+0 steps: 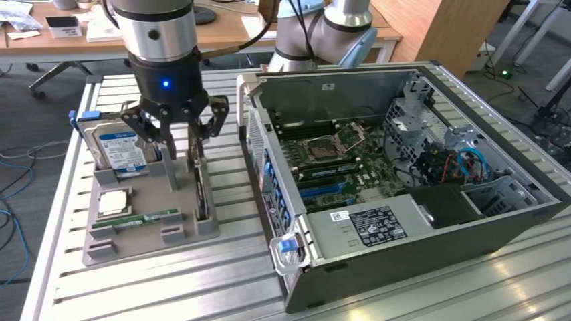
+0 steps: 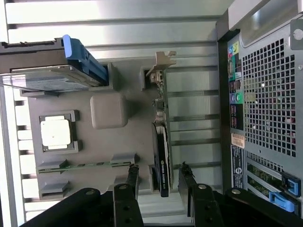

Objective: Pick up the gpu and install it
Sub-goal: 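Pick up the gpu and move the gpu toward the slot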

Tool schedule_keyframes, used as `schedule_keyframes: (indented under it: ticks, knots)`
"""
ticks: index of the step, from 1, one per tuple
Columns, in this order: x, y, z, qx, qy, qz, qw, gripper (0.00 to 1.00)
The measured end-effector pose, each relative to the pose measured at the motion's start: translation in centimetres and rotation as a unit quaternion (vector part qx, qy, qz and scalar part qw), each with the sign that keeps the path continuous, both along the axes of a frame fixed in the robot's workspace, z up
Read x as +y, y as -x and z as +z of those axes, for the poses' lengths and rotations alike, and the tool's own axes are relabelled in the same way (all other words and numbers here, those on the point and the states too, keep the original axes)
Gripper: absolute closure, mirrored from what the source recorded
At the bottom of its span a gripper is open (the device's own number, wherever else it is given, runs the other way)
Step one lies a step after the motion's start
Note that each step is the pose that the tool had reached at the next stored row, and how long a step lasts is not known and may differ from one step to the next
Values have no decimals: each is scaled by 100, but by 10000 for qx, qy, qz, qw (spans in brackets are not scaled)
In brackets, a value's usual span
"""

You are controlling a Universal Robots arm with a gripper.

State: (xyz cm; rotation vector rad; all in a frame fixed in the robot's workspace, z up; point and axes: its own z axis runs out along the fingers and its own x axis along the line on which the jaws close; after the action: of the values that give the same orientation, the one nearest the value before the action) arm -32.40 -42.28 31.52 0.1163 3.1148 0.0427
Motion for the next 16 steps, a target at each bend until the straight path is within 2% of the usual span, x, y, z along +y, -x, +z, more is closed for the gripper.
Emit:
schedule_keyframes:
  ticks: [13,16]
  knots:
    - [0,0,-235,0,0,0,10000,53]
    - [0,0,-257,1,1,0,10000,53]
